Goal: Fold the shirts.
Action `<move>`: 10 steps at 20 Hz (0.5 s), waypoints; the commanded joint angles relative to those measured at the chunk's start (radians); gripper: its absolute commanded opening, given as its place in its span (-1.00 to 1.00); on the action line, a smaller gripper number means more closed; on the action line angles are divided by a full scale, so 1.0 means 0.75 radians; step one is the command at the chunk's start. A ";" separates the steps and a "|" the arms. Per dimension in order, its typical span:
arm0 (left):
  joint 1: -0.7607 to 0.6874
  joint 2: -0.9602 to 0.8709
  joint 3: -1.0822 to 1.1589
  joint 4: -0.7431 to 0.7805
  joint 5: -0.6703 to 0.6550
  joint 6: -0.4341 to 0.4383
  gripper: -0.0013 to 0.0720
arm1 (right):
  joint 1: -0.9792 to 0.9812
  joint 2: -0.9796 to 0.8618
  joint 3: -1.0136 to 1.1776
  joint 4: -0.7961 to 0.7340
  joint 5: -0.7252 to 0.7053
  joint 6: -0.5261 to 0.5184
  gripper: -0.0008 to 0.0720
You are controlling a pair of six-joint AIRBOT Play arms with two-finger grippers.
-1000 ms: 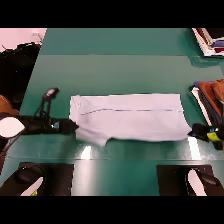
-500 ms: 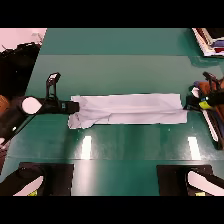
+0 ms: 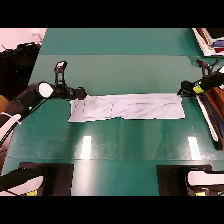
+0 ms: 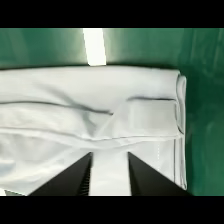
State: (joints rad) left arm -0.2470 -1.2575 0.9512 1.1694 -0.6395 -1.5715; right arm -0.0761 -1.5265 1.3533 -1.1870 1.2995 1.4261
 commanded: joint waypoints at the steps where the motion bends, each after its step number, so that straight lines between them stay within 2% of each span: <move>1: 0.001 -0.032 0.058 0.002 -0.026 0.008 0.36 | -0.073 -0.039 0.027 0.171 0.014 -0.091 0.11; 3: -0.002 -0.033 0.084 -0.007 -0.085 0.008 0.36 | -0.145 -0.039 0.027 0.172 0.097 -0.136 0.41; 4: -0.004 -0.033 0.090 -0.025 -0.111 0.008 0.21 | -0.190 -0.039 0.026 0.173 0.150 -0.165 0.44; 5: -0.004 -0.033 0.089 -0.069 -0.136 0.011 -0.44 | -0.239 -0.044 0.026 0.173 0.202 -0.195 0.44; 6: -0.005 -0.033 0.089 -0.092 -0.148 0.014 -0.88 | -0.284 -0.056 0.026 0.173 0.245 -0.212 0.44; 8: -0.034 -0.033 0.089 -0.108 -0.134 0.013 -0.88 | -0.381 -0.108 0.022 0.187 0.323 -0.241 0.44; 10: -0.092 -0.035 0.089 -0.124 -0.135 0.012 -0.91 | -0.459 -0.161 -0.036 0.272 0.323 -0.312 0.43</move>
State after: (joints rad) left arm -0.2787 -1.2816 1.0145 1.1057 -0.7280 -1.5635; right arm -0.3359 -1.6051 1.3567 -1.0485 1.4841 1.2636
